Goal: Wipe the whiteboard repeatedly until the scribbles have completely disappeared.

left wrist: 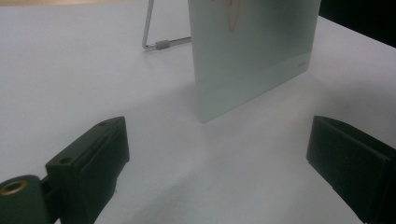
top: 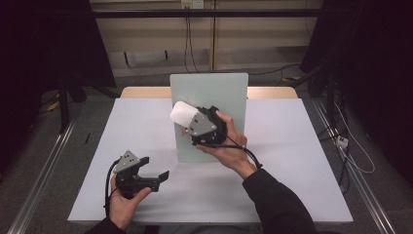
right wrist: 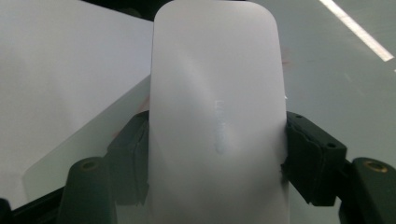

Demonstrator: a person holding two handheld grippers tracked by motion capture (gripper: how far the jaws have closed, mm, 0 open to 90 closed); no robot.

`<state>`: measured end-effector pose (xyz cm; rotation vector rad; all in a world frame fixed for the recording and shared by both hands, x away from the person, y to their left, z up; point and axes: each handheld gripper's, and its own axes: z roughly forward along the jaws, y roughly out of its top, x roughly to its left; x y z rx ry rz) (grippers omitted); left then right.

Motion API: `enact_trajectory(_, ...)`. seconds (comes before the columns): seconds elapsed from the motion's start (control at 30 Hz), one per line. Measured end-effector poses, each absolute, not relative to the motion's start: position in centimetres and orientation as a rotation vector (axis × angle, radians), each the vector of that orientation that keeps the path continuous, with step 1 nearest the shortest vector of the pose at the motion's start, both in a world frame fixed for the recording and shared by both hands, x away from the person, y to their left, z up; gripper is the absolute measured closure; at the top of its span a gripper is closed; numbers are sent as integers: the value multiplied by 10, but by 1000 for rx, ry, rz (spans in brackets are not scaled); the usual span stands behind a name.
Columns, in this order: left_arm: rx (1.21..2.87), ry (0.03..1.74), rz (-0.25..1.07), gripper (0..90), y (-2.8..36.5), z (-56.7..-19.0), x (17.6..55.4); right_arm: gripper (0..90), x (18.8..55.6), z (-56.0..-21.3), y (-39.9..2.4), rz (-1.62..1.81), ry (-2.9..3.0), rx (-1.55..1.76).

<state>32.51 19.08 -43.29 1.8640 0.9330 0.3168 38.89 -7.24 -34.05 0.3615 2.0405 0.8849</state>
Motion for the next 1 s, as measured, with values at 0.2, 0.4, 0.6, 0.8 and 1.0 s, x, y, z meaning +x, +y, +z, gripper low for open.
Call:
enact_trajectory(0.2,1863,934,317,56,190,-433,325,316,397,-318,-85,893,1964,424)
enact_trajectory(0.4,1863,934,317,56,190,-433,325,316,397,-318,-82,876,1958,431)
enact_trajectory(0.6,1863,934,315,56,190,-433,325,316,384,-351,-66,869,2067,378)
enact_trajectory(0.8,1864,935,312,56,190,-433,325,316,375,-374,-56,841,2155,333)
enact_trajectory(1.0,1864,934,315,56,191,-433,325,316,378,-366,-58,845,2145,349)
